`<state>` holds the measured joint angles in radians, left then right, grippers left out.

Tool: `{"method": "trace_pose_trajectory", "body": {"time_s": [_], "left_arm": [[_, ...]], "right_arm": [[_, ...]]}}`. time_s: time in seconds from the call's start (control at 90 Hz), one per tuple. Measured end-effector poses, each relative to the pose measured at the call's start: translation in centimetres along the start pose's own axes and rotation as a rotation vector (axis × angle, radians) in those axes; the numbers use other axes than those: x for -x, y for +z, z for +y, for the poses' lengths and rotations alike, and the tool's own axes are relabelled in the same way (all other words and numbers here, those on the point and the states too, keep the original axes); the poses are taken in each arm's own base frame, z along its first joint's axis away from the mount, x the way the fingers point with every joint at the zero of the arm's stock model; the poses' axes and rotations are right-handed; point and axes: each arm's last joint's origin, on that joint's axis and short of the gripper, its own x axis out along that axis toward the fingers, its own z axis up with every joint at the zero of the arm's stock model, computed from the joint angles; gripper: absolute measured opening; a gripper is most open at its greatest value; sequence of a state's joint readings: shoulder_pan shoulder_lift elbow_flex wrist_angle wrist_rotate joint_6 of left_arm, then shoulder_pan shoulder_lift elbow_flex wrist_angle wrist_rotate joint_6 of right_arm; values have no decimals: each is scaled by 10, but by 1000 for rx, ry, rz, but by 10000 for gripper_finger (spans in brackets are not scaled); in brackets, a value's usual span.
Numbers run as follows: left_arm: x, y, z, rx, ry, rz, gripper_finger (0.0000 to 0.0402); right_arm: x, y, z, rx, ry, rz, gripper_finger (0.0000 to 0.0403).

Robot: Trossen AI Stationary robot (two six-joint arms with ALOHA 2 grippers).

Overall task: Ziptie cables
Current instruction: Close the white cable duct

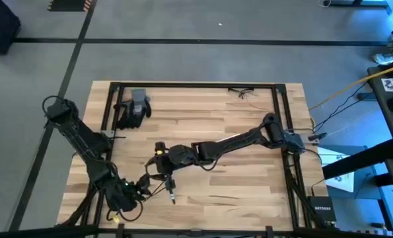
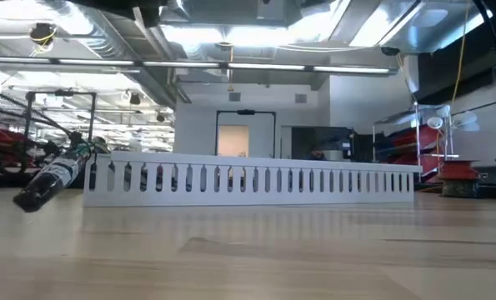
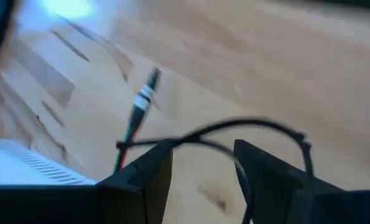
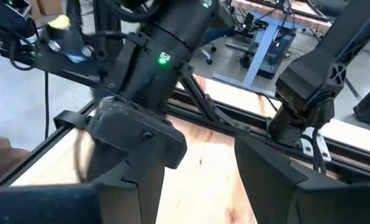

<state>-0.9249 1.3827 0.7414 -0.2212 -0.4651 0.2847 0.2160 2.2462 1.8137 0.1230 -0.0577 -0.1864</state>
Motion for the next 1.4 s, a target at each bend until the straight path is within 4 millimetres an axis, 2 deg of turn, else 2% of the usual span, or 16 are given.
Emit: {"method": "trace_pose_trajectory", "body": {"time_s": [0.133,0.356,0.567,0.833,1.167,1.244,1.4], "left_arm": [[1,13,5,219,36,-122,166],[4,26,11,302,71,-260,166],[9,40,19,382,104,-411,166],[13,46,22,419,108,-489,166],[13,46,21,422,106,-489,166],[13,46,21,402,109,-484,166],[12,45,22,355,131,-469,166]], "right_arm": [[3,4,-1,1,3,-9,186],[6,9,-2,4,-6,-26,186],[6,6,0,0,8,5,186],[5,7,3,1,13,1,186],[5,7,4,1,15,6,186],[6,3,4,4,0,60,186],[19,-5,1,9,-102,272,186]]}}
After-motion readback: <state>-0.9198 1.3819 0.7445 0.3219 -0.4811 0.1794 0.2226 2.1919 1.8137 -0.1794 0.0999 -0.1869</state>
